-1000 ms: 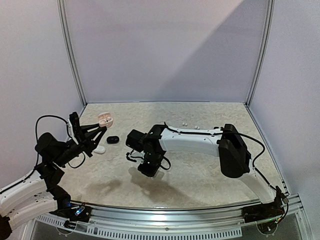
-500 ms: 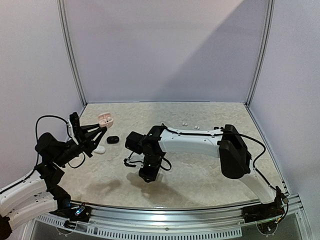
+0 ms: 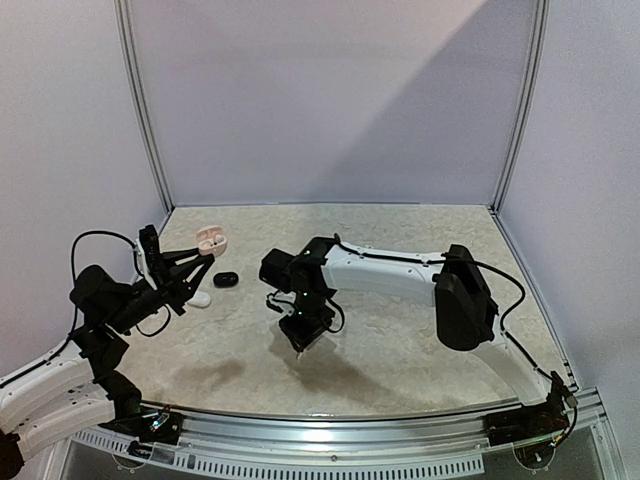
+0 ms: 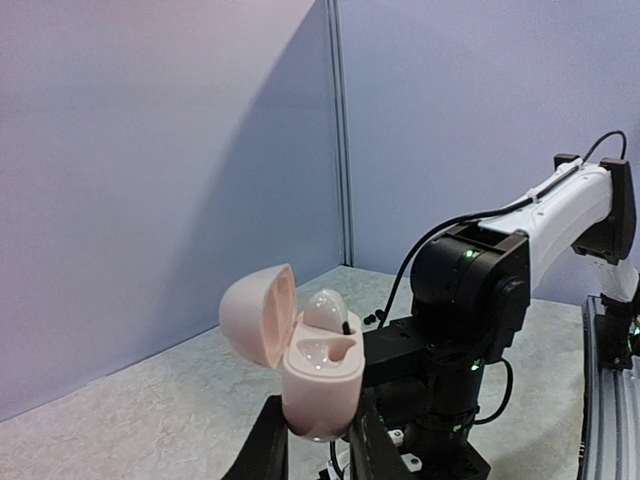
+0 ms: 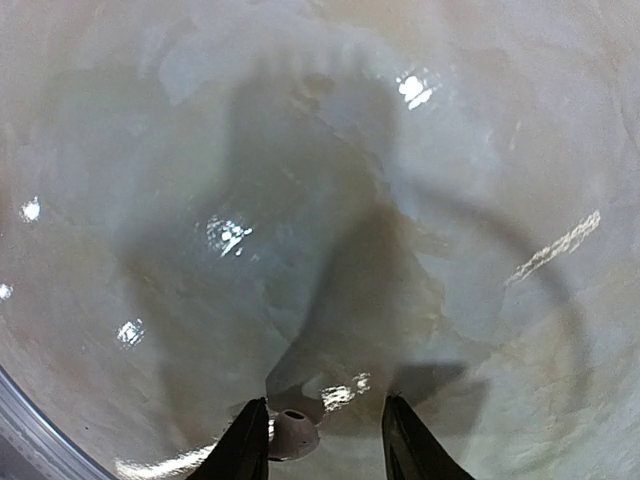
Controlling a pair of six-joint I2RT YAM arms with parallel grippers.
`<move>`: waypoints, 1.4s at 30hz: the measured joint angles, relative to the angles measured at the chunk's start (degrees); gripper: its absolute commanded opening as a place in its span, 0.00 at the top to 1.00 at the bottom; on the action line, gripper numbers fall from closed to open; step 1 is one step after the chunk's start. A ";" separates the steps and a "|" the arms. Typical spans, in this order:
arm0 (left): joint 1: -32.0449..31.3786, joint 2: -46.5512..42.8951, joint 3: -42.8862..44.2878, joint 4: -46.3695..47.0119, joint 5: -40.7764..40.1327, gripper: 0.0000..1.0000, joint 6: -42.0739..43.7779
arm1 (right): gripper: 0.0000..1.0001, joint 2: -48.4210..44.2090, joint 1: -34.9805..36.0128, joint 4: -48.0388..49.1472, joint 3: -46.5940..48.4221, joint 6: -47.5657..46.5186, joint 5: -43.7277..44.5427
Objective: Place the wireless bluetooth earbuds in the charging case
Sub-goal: Pick up the left earbud from the center of the board.
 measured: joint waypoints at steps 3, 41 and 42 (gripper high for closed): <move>0.00 -0.02 0.00 0.00 0.13 1.00 0.00 | 0.66 0.13 0.20 -0.79 0.22 1.16 0.15; 0.00 0.11 0.00 0.00 0.37 1.00 0.02 | 0.59 1.11 2.01 -4.81 2.38 -3.34 1.73; 0.00 0.09 0.00 0.00 0.37 1.00 0.02 | 0.61 1.11 2.01 -4.42 2.38 -3.67 1.36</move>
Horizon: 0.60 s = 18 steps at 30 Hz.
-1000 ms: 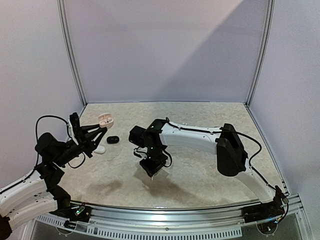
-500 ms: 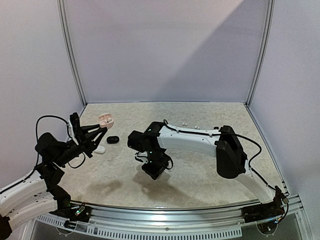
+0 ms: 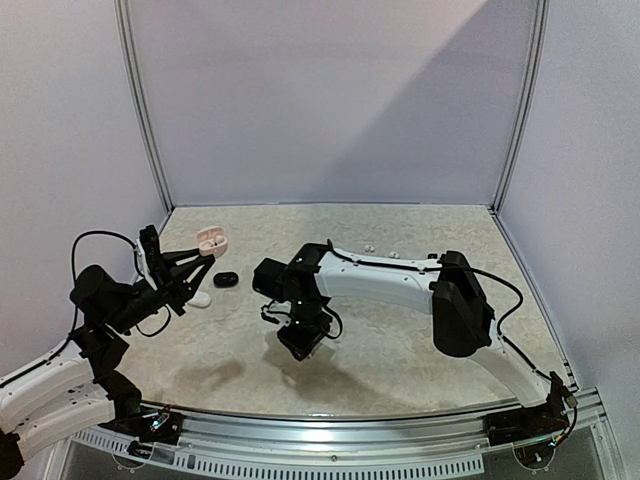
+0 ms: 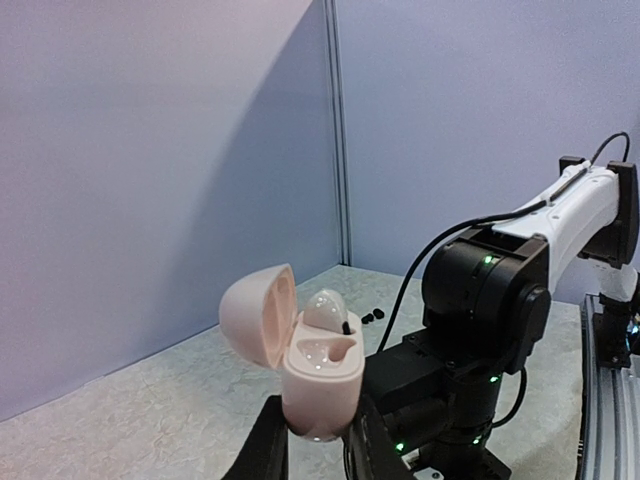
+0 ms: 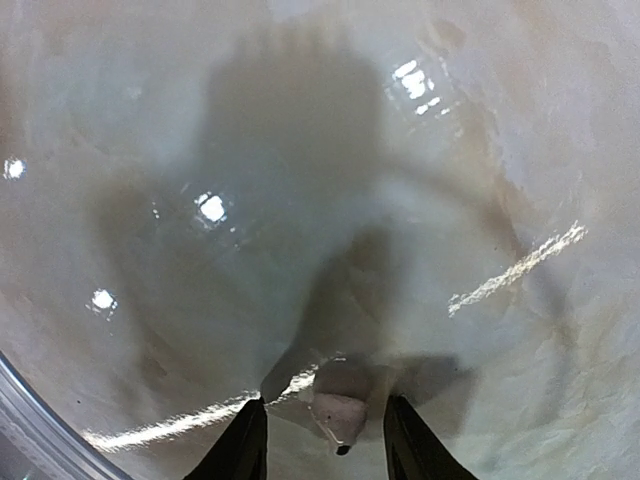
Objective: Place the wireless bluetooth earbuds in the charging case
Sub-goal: Pick up the left earbud from the center of the board.
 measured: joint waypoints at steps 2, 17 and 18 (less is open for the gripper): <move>0.00 0.00 0.00 0.00 -0.02 1.00 0.00 | 0.63 0.00 -0.02 0.70 0.00 -0.35 -0.63; 0.00 -0.02 0.00 0.00 0.00 1.00 0.02 | 0.91 0.48 -0.42 1.05 0.44 1.66 0.44; 0.00 -0.02 0.00 0.00 0.00 1.00 0.02 | 0.93 0.48 -0.44 1.03 0.48 1.64 0.52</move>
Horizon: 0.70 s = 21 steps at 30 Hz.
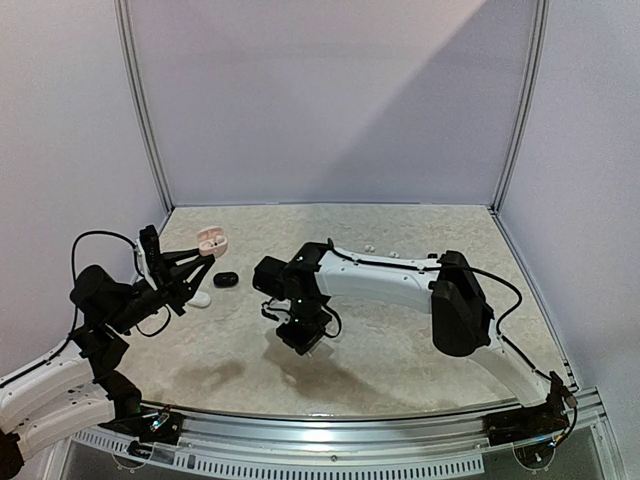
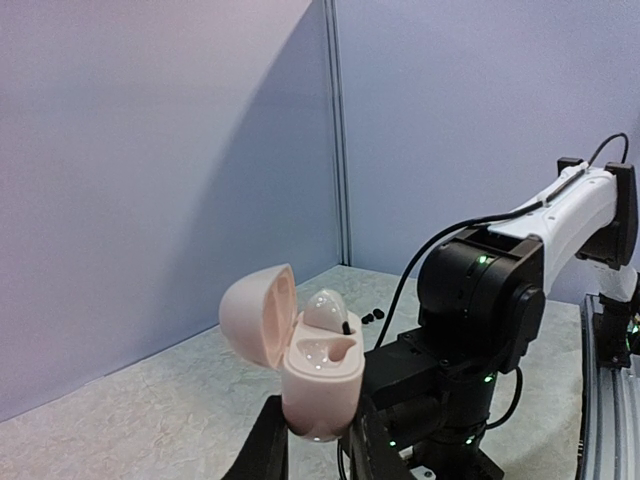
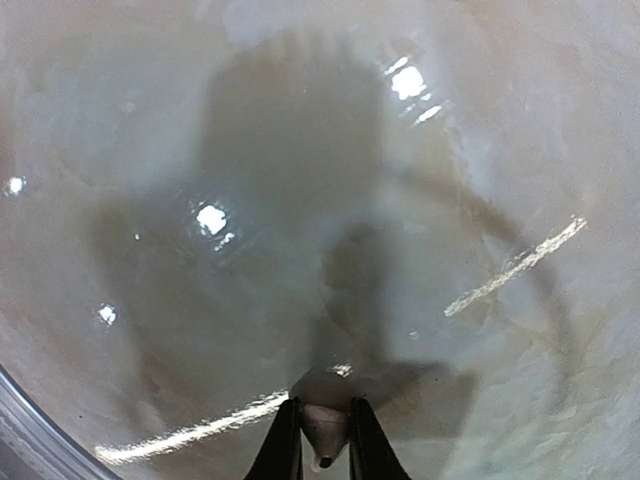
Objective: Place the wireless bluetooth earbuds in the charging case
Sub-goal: Pick up the left earbud from the center of the board, then insert the left earbud into the left side groove of the charging case.
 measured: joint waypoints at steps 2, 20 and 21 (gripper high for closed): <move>0.00 0.00 0.00 0.00 0.00 1.00 0.02 | 0.96 0.00 0.00 -0.13 0.22 0.04 0.13; 0.04 0.04 0.13 0.61 -1.29 1.00 1.51 | 1.00 -29.46 -0.07 36.24 -15.56 -9.60 14.60; 0.04 0.04 0.26 0.63 -1.27 1.00 1.51 | 1.00 -32.57 0.52 41.92 -17.51 -11.63 15.06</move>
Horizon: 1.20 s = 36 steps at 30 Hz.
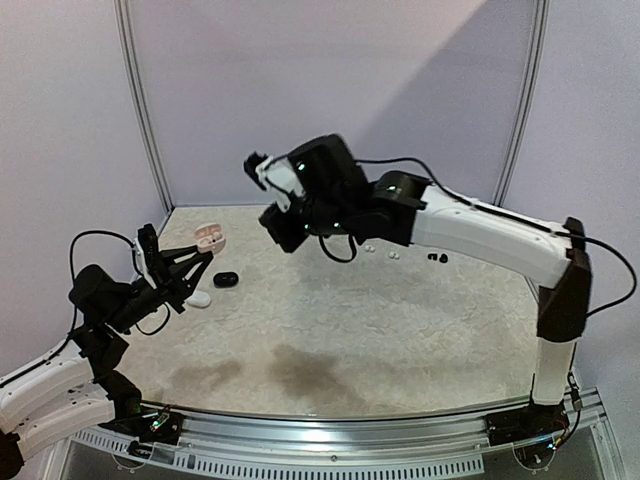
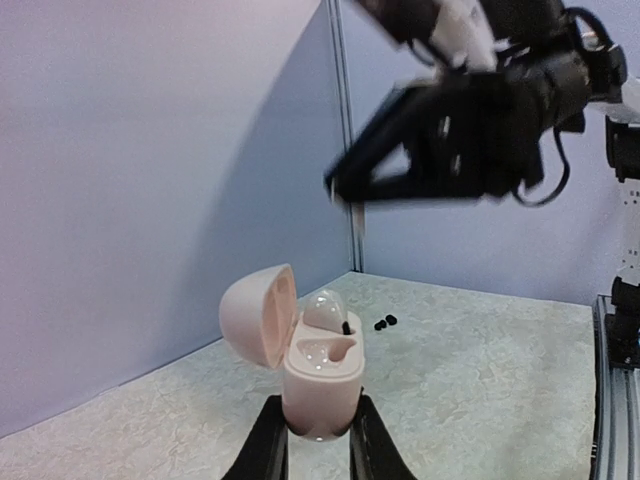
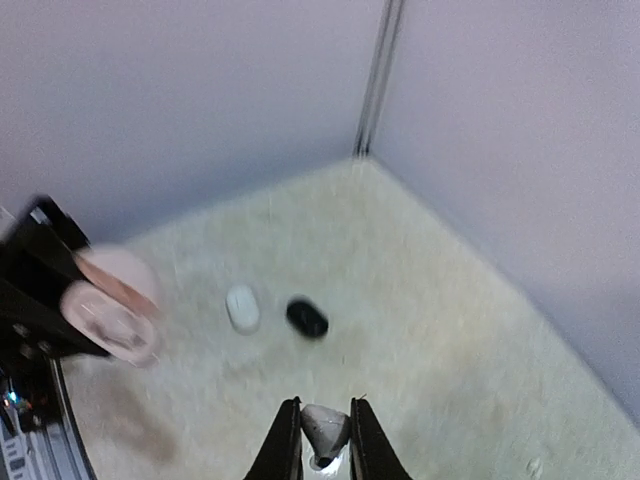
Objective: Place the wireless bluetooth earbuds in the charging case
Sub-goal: Insert the left earbud into the left side groove of the charging case.
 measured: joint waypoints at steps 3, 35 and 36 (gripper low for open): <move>0.00 -0.13 0.42 0.02 0.31 1.00 0.00 | 1.00 -4.76 2.27 13.88 -2.08 -5.29 -0.59; 0.00 -0.35 1.38 0.74 1.25 1.00 -0.94 | 1.00 3.45 6.36 26.67 -2.23 -17.70 -9.92; 0.00 -0.33 1.38 0.76 1.25 1.00 -0.92 | 1.00 3.54 6.38 26.40 -2.23 -17.75 -9.79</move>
